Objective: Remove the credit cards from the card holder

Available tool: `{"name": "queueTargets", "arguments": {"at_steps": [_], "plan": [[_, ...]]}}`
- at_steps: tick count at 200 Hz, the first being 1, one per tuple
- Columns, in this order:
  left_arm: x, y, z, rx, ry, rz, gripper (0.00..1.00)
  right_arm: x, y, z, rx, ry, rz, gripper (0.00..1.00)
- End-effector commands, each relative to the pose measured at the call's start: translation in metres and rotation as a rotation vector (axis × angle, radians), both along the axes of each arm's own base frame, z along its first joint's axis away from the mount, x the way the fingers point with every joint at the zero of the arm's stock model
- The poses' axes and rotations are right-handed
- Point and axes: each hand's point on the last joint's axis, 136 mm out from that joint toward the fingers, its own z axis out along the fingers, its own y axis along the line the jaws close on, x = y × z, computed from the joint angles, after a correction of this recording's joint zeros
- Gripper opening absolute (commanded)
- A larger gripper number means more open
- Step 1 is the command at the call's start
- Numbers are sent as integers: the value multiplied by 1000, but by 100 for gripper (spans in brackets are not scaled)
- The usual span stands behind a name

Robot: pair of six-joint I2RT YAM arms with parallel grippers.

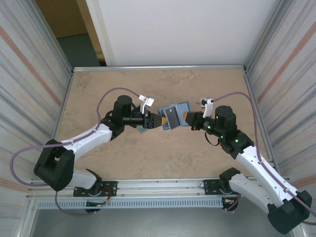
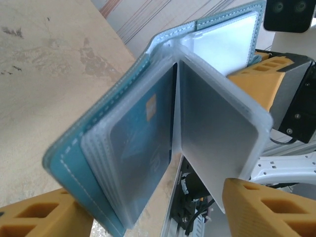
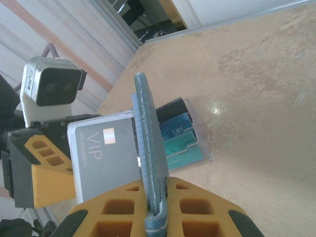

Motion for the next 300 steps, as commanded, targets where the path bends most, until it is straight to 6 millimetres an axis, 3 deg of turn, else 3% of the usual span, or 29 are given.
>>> {"name": "queueTargets", "arguments": {"at_steps": [1,43,87,184,232,269,281,300], "plan": [[-5,-1,22,-79,-37,-33,76,2,-4,5,25,-8,-27,0],[-5,-2,24,-85,-37,-35,88,3,-4,5,32,-5,-35,0],[-1,-4,25,-85,-38,-25,84,5,3,6,65,10,-10,0],[18,-10,4,-20,1,41,46,1,26,5,155,66,98,0],[22,-7,-11,21,25,79,17,-2,35,4,186,89,153,0],[24,-2,-26,77,45,118,4,-1,37,0,198,108,155,0],[25,1,-32,91,51,131,1,1,34,-6,178,122,128,5],[24,3,-40,110,60,143,0,4,27,-15,140,145,81,21]]}}
